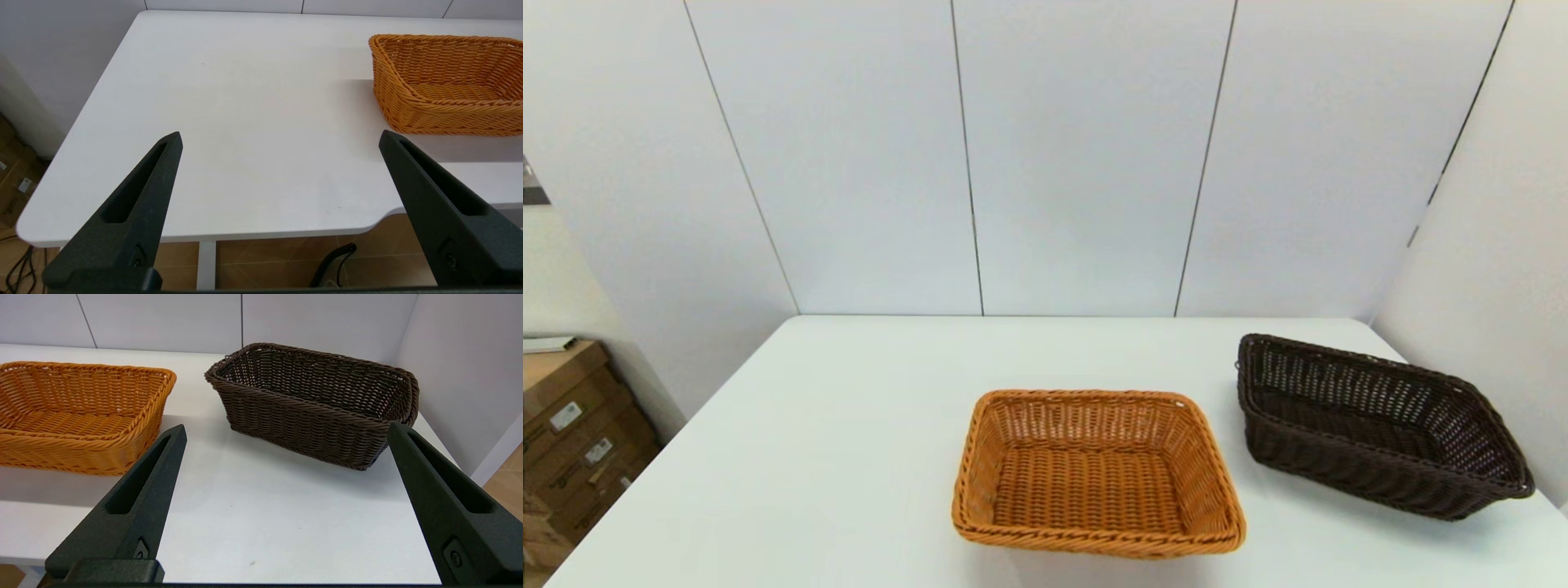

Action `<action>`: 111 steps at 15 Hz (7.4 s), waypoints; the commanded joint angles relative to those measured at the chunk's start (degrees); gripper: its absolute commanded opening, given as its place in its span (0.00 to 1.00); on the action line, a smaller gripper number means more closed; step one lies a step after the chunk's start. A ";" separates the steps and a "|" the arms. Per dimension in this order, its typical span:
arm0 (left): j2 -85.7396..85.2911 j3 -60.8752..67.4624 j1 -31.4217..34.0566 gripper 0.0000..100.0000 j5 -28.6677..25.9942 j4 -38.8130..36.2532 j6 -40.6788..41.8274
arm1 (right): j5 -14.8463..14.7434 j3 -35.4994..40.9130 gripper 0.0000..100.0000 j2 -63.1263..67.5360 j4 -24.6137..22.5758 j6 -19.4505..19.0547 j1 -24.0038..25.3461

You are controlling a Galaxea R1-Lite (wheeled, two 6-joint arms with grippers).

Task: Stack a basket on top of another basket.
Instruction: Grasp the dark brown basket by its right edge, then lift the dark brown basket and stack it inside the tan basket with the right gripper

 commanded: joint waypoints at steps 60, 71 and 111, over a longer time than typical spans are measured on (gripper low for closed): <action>-0.11 11.65 0.01 1.00 6.15 -18.21 4.99 | 3.06 -51.30 1.00 73.73 26.49 13.03 -8.09; -0.11 11.56 0.01 1.00 6.15 -18.21 4.99 | -1.25 -62.73 1.00 102.20 25.78 9.07 -26.37; -0.11 11.56 0.01 1.00 6.15 -18.21 4.99 | 5.87 -75.39 0.00 117.14 21.83 6.44 -27.69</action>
